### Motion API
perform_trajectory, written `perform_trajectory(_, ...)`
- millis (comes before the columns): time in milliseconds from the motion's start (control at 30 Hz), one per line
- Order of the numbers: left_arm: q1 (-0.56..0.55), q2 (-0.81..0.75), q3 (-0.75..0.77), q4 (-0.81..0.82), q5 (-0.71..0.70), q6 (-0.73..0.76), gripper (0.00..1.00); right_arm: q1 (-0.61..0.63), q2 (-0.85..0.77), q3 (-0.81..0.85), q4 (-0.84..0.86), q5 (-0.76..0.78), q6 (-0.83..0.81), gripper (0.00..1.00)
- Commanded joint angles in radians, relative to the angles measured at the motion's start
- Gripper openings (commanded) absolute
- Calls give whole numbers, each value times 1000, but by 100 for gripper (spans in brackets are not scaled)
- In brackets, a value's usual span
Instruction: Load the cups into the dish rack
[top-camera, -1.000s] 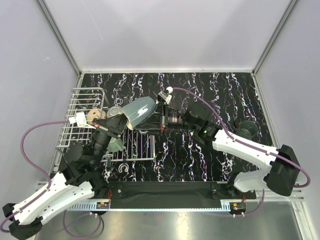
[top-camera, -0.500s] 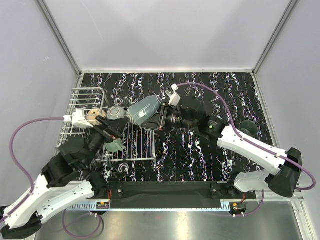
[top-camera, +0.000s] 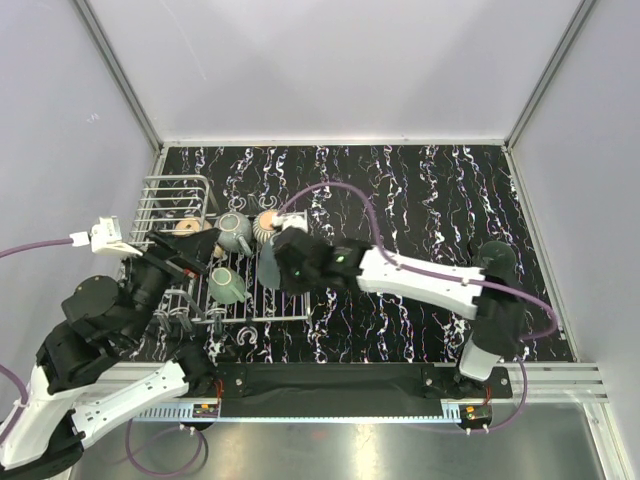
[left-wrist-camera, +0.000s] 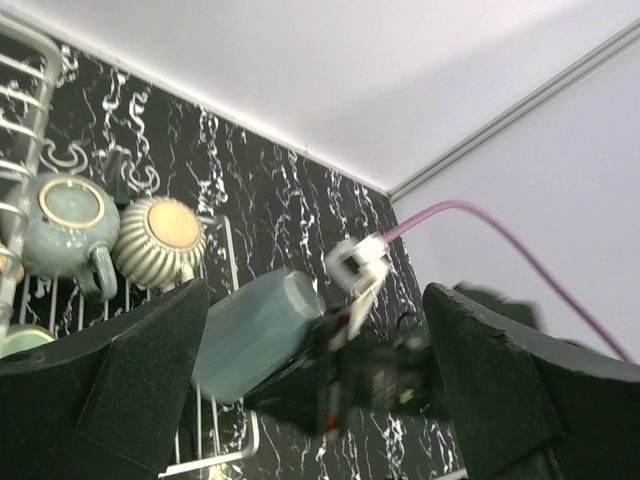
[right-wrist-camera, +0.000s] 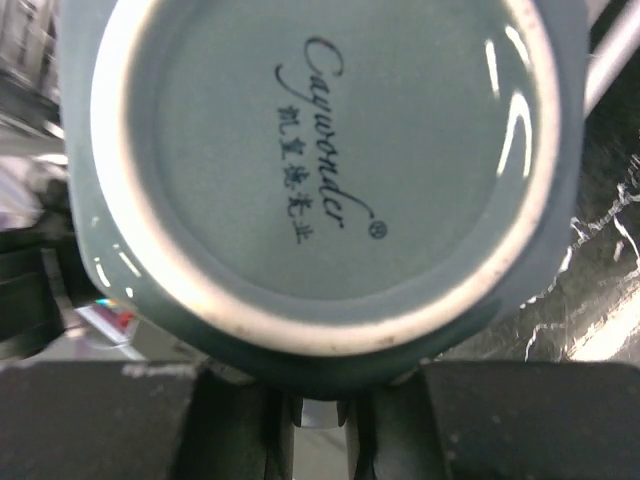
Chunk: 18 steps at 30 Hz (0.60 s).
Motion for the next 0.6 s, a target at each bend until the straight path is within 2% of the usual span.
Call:
perform_trajectory(0, -4, 20, 61, 29, -27, 95, 94, 62, 52, 154, 3, 191, -94, 0)
perform_trajectory(200, -4, -2, 110, -19, -89, 115, 94, 96, 158, 228, -15, 237, -110, 0)
perform_trajectory(567, -4, -30, 74, -28, -69, 71, 94, 124, 312, 361, -39, 323, -140, 0)
